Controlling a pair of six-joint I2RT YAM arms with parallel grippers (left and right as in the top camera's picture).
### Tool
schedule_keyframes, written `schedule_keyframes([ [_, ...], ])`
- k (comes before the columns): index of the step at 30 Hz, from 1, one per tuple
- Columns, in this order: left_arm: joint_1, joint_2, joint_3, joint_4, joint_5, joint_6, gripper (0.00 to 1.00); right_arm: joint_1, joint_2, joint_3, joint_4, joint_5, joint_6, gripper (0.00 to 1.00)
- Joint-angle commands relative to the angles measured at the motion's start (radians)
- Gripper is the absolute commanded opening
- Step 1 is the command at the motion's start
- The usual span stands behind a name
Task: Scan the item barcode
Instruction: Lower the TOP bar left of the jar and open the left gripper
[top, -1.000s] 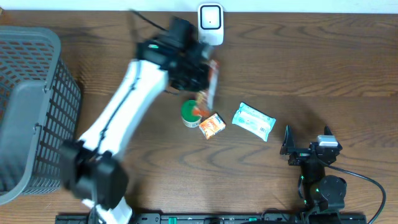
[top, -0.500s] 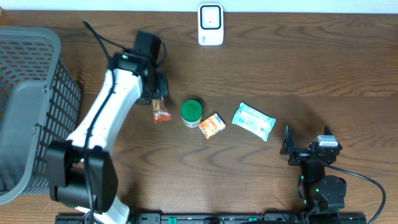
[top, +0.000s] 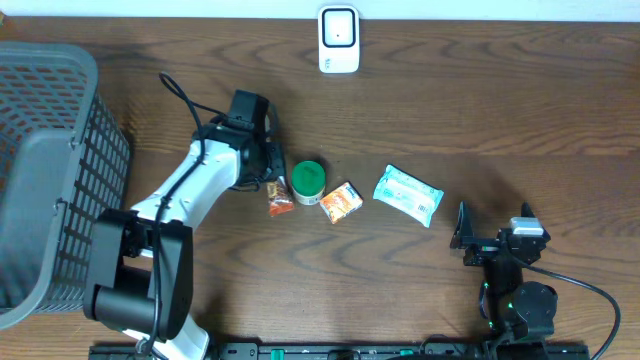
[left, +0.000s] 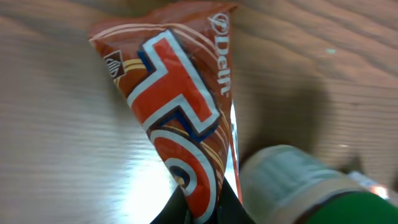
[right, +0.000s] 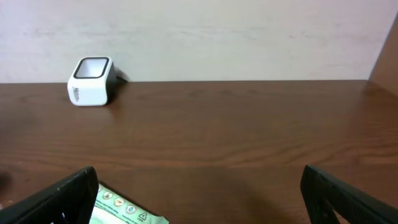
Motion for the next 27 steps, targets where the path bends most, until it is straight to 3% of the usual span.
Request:
schedule_keyframes([
  [1, -0.043, 0.013, -0.028, 0.049, 0.074, -0.021, 0.08, 0.006, -0.002, -0.001, -0.003, 0.002, -0.015, 0.99],
  [10, -0.126, 0.013, -0.031, 0.111, 0.058, -0.02, 0.08, 0.006, -0.002, -0.001, -0.003, 0.002, -0.015, 0.99],
  [15, -0.123, 0.013, -0.031, 0.074, -0.061, -0.02, 0.09, 0.006, -0.002, -0.001, -0.003, 0.002, -0.015, 0.99],
  [16, -0.121, 0.013, -0.031, 0.06, -0.087, -0.02, 0.13, 0.006, -0.002, -0.001, -0.003, 0.002, -0.015, 0.99],
  [18, -0.117, 0.013, -0.031, 0.024, -0.142, -0.02, 0.5, 0.006, -0.002, -0.001, -0.003, 0.002, -0.015, 0.99],
  [20, -0.114, 0.011, -0.031, -0.01, -0.19, -0.016, 0.77, 0.006, -0.002, -0.001, -0.003, 0.002, -0.015, 0.99],
  [27, -0.114, -0.117, 0.03, -0.116, -0.298, 0.037, 0.81, 0.006, -0.002, -0.001, -0.003, 0.002, -0.015, 0.99],
])
